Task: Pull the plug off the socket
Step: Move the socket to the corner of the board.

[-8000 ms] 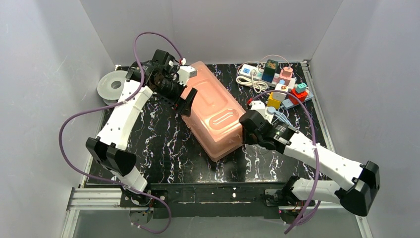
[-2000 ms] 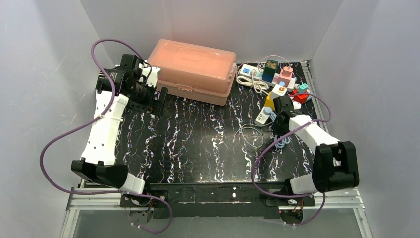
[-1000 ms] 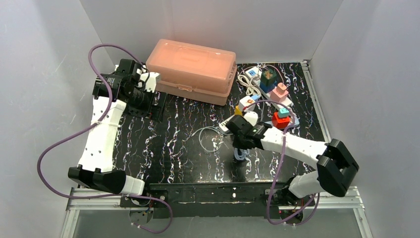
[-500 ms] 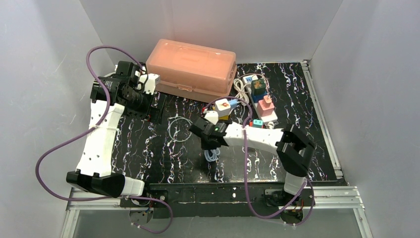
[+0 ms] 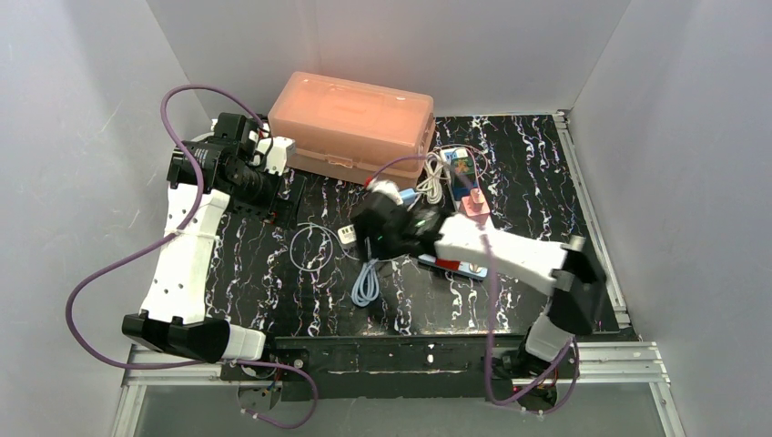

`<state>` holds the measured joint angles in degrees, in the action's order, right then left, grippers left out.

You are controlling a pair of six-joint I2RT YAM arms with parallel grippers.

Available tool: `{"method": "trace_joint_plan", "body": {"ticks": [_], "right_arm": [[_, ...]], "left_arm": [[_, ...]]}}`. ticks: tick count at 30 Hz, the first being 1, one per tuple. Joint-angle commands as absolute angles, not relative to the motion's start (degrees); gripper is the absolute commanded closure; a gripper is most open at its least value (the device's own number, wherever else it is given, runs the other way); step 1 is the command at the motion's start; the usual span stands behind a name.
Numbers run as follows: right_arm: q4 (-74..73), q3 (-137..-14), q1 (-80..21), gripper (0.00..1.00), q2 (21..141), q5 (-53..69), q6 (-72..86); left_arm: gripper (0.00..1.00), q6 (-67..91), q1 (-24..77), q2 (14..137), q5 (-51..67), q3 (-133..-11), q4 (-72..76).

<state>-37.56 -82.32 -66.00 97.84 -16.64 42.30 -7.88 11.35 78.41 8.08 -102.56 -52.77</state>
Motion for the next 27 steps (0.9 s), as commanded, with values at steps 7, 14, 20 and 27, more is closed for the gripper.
{"method": "trace_joint_plan", "body": {"ticks": [7,14,20,27], "right_arm": [[-43.96,-75.6,-37.56,0.23,74.64,-19.34,33.04],[-41.9,-65.09,-23.63,0.21,70.82,-17.63,29.8],[-34.99,-58.39,-20.12,0.15,69.63,-13.41,26.57],[-31.03,-59.8,-20.13,0.12,71.8,-10.48,21.98]], "left_arm": [[0.02,-7.13,11.24,78.87,11.29,-101.43,-58.2],[0.02,-8.6,11.2,78.05,12.04,-101.04,-58.09],[0.02,-8.52,11.25,78.14,13.22,-100.83,-58.12],[0.02,-8.29,11.22,78.2,13.96,-100.47,-57.68]]}}
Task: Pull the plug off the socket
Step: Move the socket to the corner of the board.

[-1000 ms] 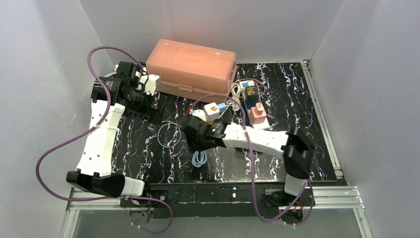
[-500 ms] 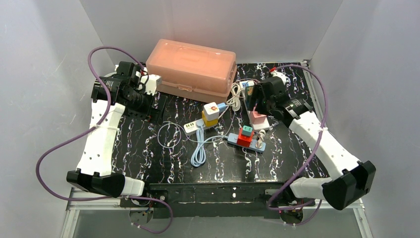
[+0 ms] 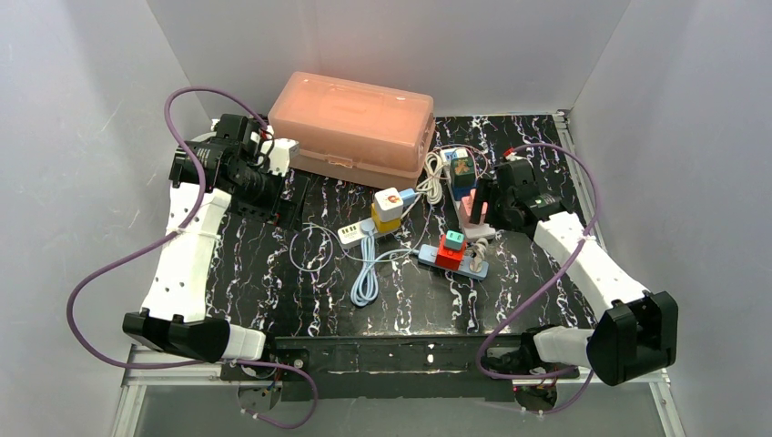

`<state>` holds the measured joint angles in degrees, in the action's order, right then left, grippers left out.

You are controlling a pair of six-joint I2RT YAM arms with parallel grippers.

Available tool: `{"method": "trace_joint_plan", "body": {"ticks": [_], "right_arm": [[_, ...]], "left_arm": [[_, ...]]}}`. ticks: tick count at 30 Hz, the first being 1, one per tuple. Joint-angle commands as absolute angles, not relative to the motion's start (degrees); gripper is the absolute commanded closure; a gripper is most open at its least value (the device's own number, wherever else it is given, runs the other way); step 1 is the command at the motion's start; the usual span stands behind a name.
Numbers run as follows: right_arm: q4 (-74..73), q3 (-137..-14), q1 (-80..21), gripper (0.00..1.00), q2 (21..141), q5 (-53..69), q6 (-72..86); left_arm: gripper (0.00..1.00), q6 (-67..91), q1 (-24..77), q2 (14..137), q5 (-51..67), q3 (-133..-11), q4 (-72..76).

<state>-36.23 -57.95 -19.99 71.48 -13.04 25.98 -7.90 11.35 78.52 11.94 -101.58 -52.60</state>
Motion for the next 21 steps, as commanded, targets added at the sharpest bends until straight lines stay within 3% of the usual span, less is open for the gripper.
{"method": "trace_joint_plan", "body": {"ticks": [1,15,21], "right_arm": [[-30.54,-59.77,-20.13,0.12,72.44,-10.53,21.38],[-21.1,-59.96,-20.56,0.1,83.47,-15.91,18.18],[-19.3,-57.46,-22.8,0.29,84.93,-16.8,20.85]], "left_arm": [[0.02,-8.3,11.25,78.14,14.12,-100.42,-57.7],[0.02,-9.45,11.25,77.75,13.9,-100.34,-58.0],[0.02,-9.75,11.24,77.54,14.06,-99.69,-57.7]]}}
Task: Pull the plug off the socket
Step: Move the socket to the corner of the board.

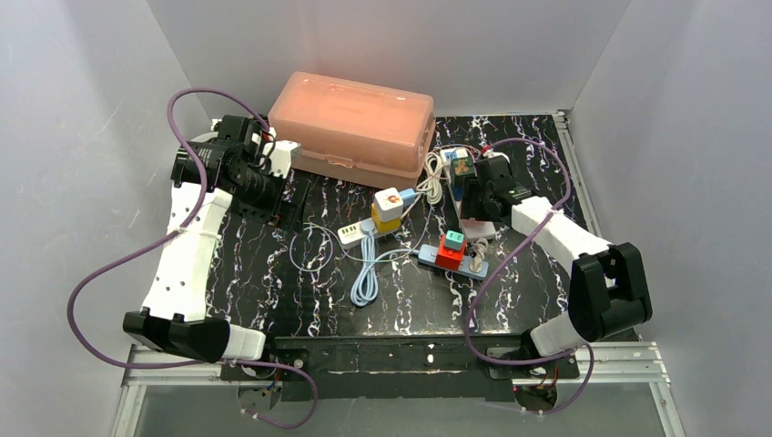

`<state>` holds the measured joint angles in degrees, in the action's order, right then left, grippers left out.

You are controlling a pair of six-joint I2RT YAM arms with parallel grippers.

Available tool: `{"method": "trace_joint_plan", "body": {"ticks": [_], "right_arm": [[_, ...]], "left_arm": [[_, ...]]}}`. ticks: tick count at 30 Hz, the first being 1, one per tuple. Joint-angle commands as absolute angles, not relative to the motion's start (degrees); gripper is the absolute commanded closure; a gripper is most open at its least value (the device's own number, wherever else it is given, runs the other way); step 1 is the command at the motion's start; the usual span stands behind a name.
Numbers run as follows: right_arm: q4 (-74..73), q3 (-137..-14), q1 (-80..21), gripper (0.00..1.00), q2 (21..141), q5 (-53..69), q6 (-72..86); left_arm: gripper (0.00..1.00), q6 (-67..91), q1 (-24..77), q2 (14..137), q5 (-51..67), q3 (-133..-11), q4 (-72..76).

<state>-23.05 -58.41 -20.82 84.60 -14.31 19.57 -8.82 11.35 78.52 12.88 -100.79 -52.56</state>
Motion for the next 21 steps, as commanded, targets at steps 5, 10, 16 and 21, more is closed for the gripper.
{"method": "trace_joint_plan", "body": {"ticks": [5,10,16,21], "right_arm": [[-17.45,-53.45,-29.3,0.46,83.72,-22.43,22.84],[-19.27,-45.24,-30.94,0.52,74.95,-22.56,33.84],[-24.52,-43.58,-30.25,0.23,65.11,-23.03,37.78],[-33.38,-50.58,-24.15,0.23,67.55,-18.94,38.1]], "left_arm": [[0.02,-10.69,11.21,77.1,13.86,-99.59,-57.82],[0.02,-11.93,11.25,75.31,13.62,-98.28,-57.86],[0.02,-12.36,11.25,74.07,14.43,-97.49,-58.06],[0.02,-12.49,11.25,73.84,15.64,-97.37,-58.15]]}}
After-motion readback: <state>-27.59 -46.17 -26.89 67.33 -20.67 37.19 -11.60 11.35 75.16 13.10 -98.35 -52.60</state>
